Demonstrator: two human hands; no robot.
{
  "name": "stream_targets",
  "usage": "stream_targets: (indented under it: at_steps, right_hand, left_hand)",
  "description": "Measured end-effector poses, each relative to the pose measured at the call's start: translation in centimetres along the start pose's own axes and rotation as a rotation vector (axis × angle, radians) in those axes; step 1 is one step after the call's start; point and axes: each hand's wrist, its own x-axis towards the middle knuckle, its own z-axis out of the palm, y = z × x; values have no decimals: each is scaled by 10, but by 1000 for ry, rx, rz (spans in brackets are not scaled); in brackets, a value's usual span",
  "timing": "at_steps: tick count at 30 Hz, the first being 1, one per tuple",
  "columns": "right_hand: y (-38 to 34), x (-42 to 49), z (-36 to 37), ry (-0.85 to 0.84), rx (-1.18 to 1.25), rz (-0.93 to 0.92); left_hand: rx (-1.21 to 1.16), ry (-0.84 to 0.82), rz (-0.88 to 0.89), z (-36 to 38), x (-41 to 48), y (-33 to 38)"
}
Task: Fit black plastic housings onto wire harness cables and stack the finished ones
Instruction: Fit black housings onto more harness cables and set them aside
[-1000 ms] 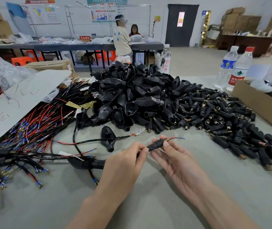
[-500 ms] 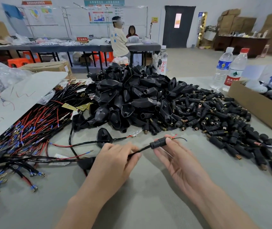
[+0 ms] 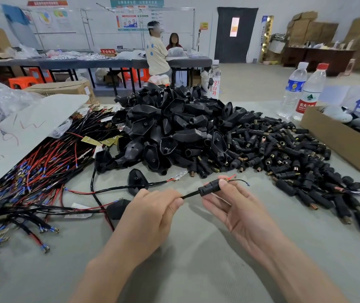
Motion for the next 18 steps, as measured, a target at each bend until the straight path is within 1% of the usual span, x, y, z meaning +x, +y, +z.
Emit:
stream_targets:
  at_steps: [4, 8, 11, 15, 18]
  right_hand:
    - [0, 0, 1, 29, -40, -22]
    - [3, -1, 3, 56, -12, -36]
    - [6, -2, 6, 43, 0, -33]
    - [16, -4, 12, -15, -27, -31]
    - [13, -3, 10, -22, -83, -79]
  left_hand:
    - [127, 59, 73, 3, 4, 3]
    - [163, 94, 107, 3, 4, 3]
    - [129, 111, 81, 4, 4, 3]
    - [102, 66, 97, 7, 3, 8]
    - [44, 82, 61, 4, 4, 6]
